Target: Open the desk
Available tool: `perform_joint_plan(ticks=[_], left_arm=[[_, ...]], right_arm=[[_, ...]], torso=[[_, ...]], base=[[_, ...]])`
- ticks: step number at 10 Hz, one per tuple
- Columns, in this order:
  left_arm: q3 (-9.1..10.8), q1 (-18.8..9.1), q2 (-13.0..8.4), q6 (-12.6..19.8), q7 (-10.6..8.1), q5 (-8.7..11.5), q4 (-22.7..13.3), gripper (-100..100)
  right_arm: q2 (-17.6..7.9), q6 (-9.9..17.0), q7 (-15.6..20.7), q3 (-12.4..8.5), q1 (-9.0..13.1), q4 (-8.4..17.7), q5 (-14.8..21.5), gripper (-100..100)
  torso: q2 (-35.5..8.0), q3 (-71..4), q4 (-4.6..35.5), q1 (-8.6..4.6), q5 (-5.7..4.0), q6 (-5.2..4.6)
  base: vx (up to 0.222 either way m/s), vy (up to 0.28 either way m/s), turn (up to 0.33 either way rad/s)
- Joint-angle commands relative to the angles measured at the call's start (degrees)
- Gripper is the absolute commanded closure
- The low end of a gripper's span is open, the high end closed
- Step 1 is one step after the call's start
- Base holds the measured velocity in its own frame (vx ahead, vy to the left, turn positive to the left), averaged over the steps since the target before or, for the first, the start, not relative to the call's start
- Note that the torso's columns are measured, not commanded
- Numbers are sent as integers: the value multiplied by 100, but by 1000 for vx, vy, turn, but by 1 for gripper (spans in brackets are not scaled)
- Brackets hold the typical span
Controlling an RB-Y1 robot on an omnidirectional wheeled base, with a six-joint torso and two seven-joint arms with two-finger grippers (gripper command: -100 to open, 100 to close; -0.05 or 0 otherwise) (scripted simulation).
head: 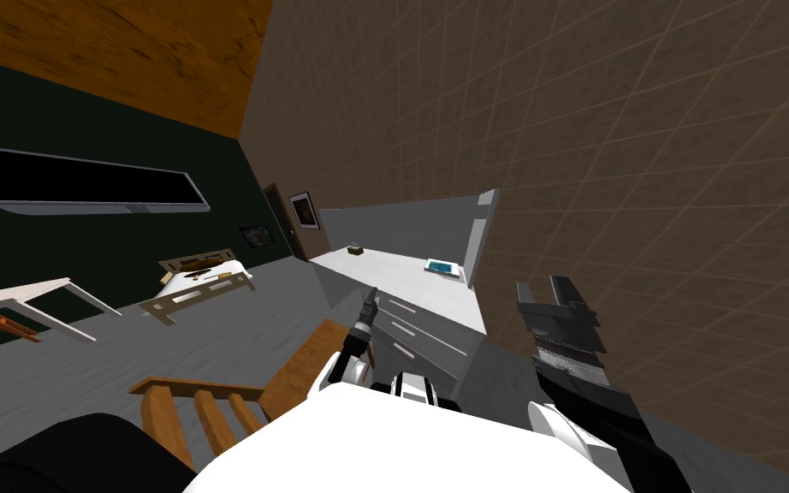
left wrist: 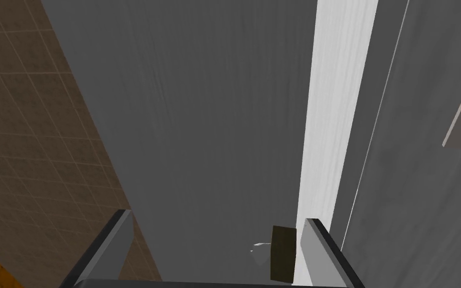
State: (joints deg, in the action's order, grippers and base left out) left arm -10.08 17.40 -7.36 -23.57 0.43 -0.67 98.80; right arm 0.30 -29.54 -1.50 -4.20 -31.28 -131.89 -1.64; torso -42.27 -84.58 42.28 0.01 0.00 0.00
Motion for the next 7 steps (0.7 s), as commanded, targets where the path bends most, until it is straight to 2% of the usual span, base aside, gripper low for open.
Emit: perform_joint_plan(ticks=[1,5,6,7], left_arm=[[-56,-107,8,27,7,-37,-375,-100],[-231,-302,97,23,68,-152,-1143,-100],[-231,-302,97,23,68,-152,-1166,-100],[-270,-346,113,22,81,-179,-1345,-100]], right_arm=[[0,0,0,0,0,0,0,0],[0,0,0,0,0,0,0,0],[0,0,0,0,0,0,0,0],[0,0,0,0,0,0,0,0]], torso=[[-3,2,1,-2,-1,2],[0,0,0,0,0,1],[-2,1,0,0,-1,1],[-4,3,1,-2,-1,1]], base=[[16,0,-42],[26,9,-84],[17,5,-19],[17,2,-46]])
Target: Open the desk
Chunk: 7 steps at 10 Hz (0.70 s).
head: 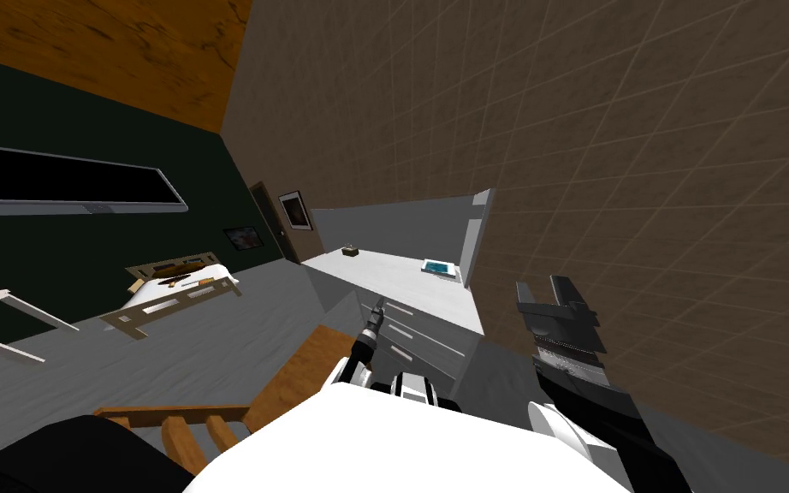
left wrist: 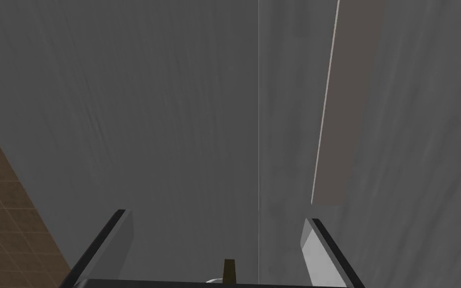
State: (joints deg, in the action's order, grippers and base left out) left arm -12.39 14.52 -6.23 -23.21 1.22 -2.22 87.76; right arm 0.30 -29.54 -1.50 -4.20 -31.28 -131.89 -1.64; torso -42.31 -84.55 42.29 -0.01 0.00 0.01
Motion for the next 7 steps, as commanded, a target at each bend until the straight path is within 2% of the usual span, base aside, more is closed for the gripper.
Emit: perform_joint_plan(ticks=[1,7], left_arm=[[-77,-99,13,-16,16,-49,-393,-100],[-255,-295,17,-22,78,-166,-1203,-100]], right_arm=[[0,0,0,0,0,0,0,0],[0,0,0,0,0,0,0,0]], torso=[[0,0,0,0,0,-1],[2,-1,-1,1,0,-1]], base=[[19,5,-74],[20,8,-57]])
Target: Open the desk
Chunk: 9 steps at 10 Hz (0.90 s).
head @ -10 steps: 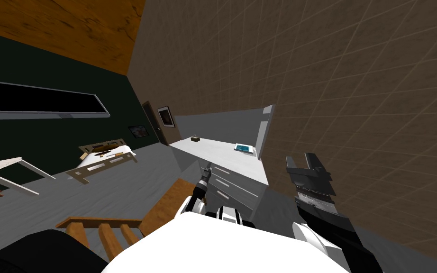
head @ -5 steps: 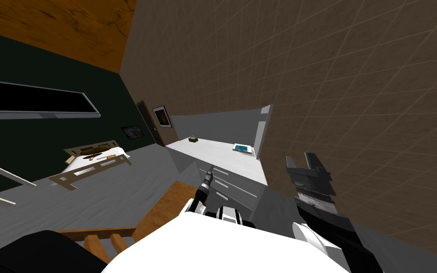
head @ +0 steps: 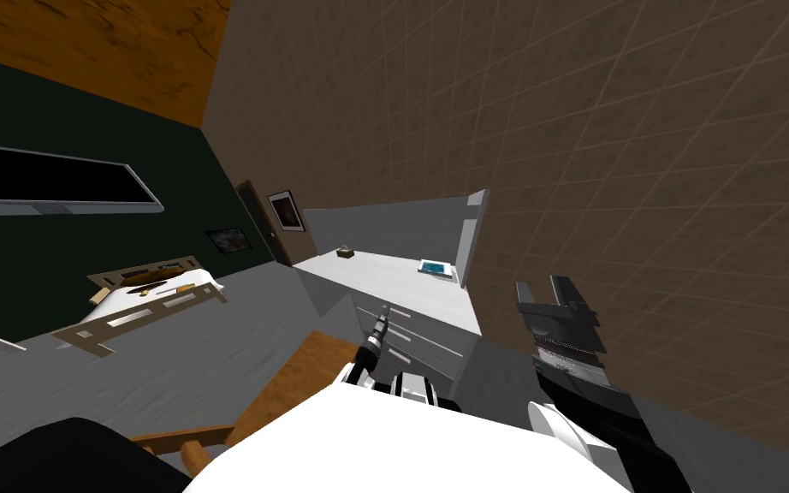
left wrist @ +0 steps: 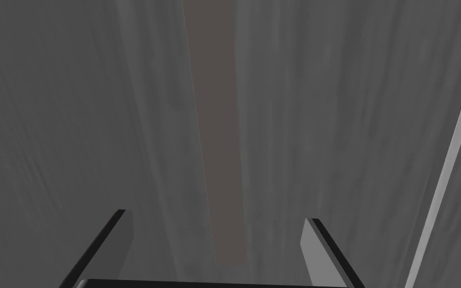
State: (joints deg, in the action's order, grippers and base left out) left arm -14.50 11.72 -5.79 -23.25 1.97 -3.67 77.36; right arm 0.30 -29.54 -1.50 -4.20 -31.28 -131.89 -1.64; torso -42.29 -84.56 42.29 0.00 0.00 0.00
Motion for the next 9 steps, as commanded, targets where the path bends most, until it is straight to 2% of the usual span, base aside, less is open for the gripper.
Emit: perform_joint_plan(ticks=[1,2,3,4,6,7,8,9], left_arm=[[-63,-35,-30,-19,9,-34,-245,-100],[-50,-23,-18,-15,10,-29,-192,-100],[185,-270,-36,-53,24,17,-493,-100],[185,-270,-36,-53,24,17,-496,-100],[592,-692,-75,-122,46,111,-918,-100],[788,-958,-94,-157,57,158,-1245,-100],[894,-999,-94,-157,57,158,-1364,-100],[1103,-1242,-113,-192,69,205,-1605,-100]], right_arm=[[0,0,0,0,0,0,0,0],[0,0,0,0,0,0,0,0],[0,0,0,0,0,0,0,0],[0,0,0,1,2,0,0,0],[0,0,0,1,2,0,0,0],[0,1,0,1,3,0,0,0],[0,1,0,1,3,0,0,0],[0,0,0,0,1,0,0,0]], torso=[[0,0,0,-1,0,1],[0,0,0,-1,0,0],[-2,1,1,-1,-1,1],[-17,10,4,-1,0,-4],[-14,9,4,1,1,-2],[-16,10,4,-6,-1,-4],[-11,7,3,6,1,2],[8,-4,-2,9,2,7]], base=[[13,3,-29],[5,1,-5],[-55,1,-222],[-73,13,-151],[-118,0,-328],[-150,17,-359],[-109,17,-61],[-107,-4,-224]])
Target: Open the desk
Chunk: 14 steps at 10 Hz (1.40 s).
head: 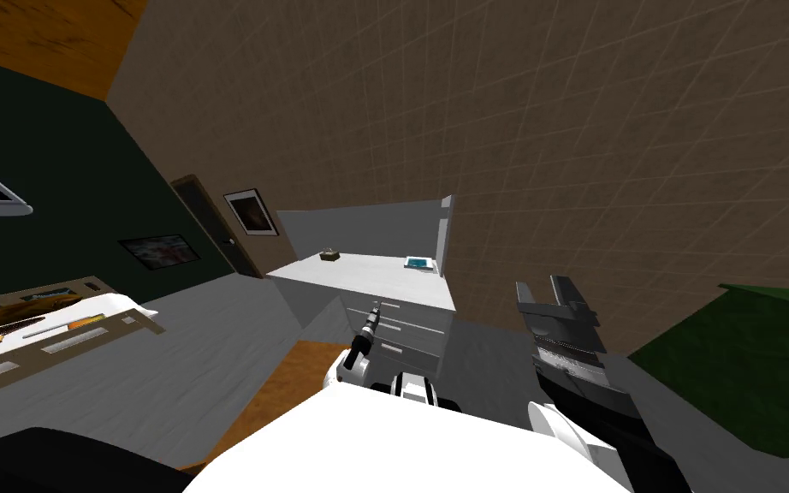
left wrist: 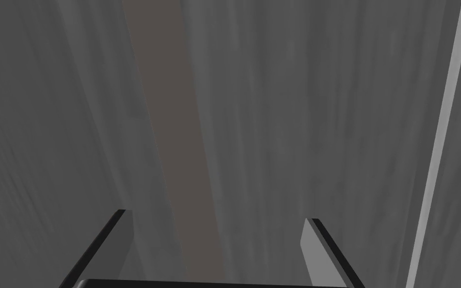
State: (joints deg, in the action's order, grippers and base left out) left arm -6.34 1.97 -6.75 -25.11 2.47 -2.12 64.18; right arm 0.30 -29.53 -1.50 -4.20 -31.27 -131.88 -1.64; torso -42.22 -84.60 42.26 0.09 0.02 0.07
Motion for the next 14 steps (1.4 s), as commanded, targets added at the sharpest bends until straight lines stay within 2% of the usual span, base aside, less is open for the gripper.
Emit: perform_joint_plan(ticks=[1,2,3,4,5,7,8,9,10,11,12,13,14], left_arm=[[459,-444,-36,-41,31,98,-467,-100],[551,-510,-36,-41,31,98,-621,-100],[551,-510,-36,-41,31,98,-624,-100],[787,-752,-55,-75,42,145,-829,-100],[787,-752,-55,-75,42,145,-914,-100],[1209,-1210,-93,-145,64,239,-1466,-100],[1260,-1238,-93,-145,64,239,-1493,-100],[1497,-1471,-112,-180,76,286,-1699,-100],[1497,-1481,-112,-180,76,286,-1782,-100],[1452,-1405,-127,-129,51,282,-1701,-100],[1260,-1238,-93,-145,64,239,-1493,100],[1065,-995,-74,-110,53,192,-1274,100],[1024,-995,-74,-110,53,192,-1228,100]], right_arm=[[0,0,0,1,1,0,0,0],[0,0,0,1,1,0,0,0],[0,0,0,0,0,0,0,0],[0,0,0,0,-1,0,0,0],[0,0,0,0,0,0,0,0],[0,0,0,1,1,0,0,0],[0,0,0,1,1,0,0,0],[0,0,0,0,-1,0,0,0],[0,0,0,0,0,0,0,0],[0,0,0,0,-1,0,0,0],[0,0,0,-1,-2,0,0,0],[-1,-1,0,-2,-4,0,0,0],[0,-1,0,-1,-5,-1,0,0]], torso=[[3,-3,-1,-11,-2,-10],[-3,1,7,-13,-5,-11],[1,0,5,-11,-6,-2],[14,-8,-2,-8,-3,-4],[11,-5,3,-9,-2,-20],[6,-3,3,-8,-2,-19],[-9,5,11,-18,-6,-19],[-13,7,12,-17,-9,-4],[-17,10,23,-18,-14,-12],[-16,9,20,-22,-13,-10],[-13,7,14,-19,-11,-5],[7,-4,3,-7,-5,0],[45,-26,-32,17,6,21]], base=[[-135,-8,-328],[-92,-9,-123],[-29,-8,26],[-56,-13,-194],[-73,-5,-144],[-111,-13,-312],[-93,-15,-110],[-92,-22,-210],[-70,-18,-109],[-19,-5,-10],[63,22,261],[144,14,385],[105,-7,123]])
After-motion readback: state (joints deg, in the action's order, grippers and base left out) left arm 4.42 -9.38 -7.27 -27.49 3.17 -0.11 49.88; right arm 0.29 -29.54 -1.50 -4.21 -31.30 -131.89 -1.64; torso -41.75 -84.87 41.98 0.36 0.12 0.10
